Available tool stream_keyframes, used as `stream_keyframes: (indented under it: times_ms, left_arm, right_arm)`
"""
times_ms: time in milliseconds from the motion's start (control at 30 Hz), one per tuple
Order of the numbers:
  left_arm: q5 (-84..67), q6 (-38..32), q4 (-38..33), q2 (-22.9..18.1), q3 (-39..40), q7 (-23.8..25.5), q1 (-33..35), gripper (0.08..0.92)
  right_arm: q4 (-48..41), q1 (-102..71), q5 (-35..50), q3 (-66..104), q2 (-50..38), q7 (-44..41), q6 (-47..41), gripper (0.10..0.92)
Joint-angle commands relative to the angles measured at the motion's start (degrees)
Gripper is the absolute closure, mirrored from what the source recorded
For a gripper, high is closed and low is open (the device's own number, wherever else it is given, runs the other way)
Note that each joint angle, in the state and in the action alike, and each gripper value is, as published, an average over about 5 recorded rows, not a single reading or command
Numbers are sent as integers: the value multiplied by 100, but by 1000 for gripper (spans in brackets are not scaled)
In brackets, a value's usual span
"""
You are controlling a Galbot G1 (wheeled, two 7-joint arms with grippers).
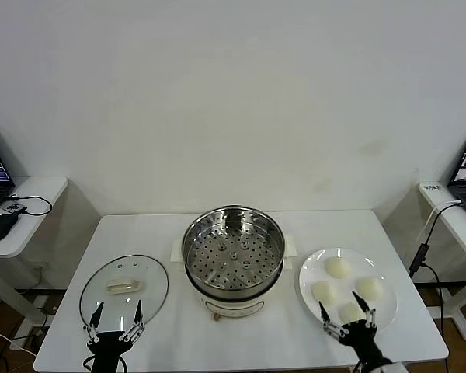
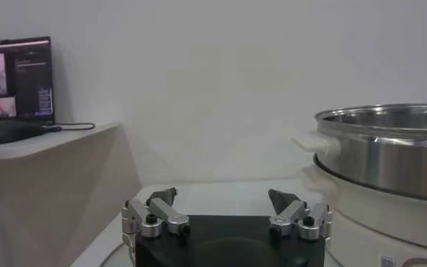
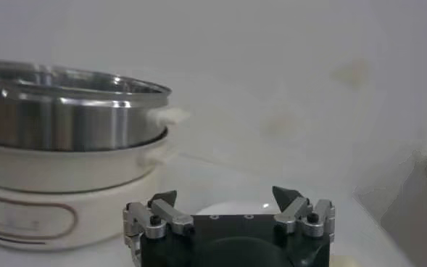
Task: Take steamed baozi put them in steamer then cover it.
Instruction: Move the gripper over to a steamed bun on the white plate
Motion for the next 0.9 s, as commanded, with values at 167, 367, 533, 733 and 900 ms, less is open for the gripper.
stream_keyframes:
  times_ms: [167,367,533,733,900]
  left_arm:
    - [266,122,30,30,8,101,-117,177]
    - [323,279,27,36,22,128,-168,177]
    - [332,341,25,41,16,131,-228,177]
    - [343,424,-3,75,-3,152,-286,177]
    - [346,496,-17,113,-50,147,-318,177]
  right_arm:
    - [-431,1065,-1509,347,-1216,-456,-389,202]
    - [-988,1916,-1842,49,-2508,-1555,-849,203]
    - [-1476,2643,-1538,-534,-3646,-2472,-1102,203]
    - [-2253,4161,-1095,-2311,-4500,-3349,-1014,202]
    - [-2901,5807,-1054,-4231,-4686,-3994,-616,203]
